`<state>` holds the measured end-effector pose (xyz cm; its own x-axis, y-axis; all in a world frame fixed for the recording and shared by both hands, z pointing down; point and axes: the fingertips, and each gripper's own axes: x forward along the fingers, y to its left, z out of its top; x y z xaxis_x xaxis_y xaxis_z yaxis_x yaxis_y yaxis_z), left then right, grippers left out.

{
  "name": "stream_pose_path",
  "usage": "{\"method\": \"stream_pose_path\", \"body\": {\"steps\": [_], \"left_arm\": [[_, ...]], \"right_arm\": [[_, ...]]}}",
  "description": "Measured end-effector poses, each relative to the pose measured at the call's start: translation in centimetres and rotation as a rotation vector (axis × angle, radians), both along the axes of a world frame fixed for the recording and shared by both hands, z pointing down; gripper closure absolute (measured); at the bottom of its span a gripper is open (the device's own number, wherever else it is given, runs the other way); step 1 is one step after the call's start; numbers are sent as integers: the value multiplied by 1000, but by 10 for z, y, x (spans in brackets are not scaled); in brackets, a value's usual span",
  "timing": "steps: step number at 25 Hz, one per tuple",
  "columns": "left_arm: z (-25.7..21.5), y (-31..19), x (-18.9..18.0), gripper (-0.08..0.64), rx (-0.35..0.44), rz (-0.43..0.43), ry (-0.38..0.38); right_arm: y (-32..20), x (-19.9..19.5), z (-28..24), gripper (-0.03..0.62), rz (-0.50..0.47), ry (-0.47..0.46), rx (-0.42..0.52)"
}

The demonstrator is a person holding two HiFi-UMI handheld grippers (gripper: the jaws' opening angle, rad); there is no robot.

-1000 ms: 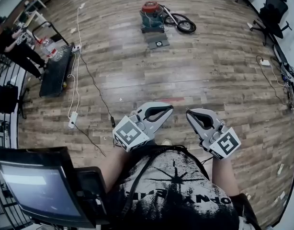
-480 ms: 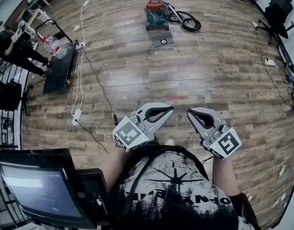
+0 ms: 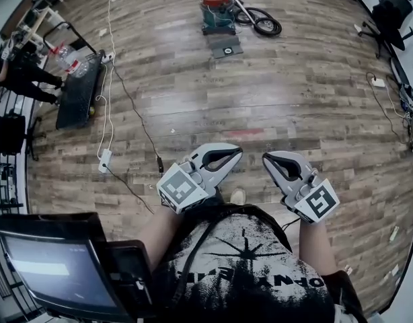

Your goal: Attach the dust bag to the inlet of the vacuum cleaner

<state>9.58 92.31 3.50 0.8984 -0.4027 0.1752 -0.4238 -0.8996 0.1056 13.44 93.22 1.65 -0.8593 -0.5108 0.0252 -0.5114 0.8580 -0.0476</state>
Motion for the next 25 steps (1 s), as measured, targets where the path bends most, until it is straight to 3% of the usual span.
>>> {"method": "stream_pose_path", "body": {"steps": [12,25], "left_arm": [[-8,-61,-58,563,3,28,51],[-14,-137,-159,563,40,73,50]], "right_arm": [[-68,-49,-17,586,95,38,32],[-145,-156,-29,586,122,81,107]]}}
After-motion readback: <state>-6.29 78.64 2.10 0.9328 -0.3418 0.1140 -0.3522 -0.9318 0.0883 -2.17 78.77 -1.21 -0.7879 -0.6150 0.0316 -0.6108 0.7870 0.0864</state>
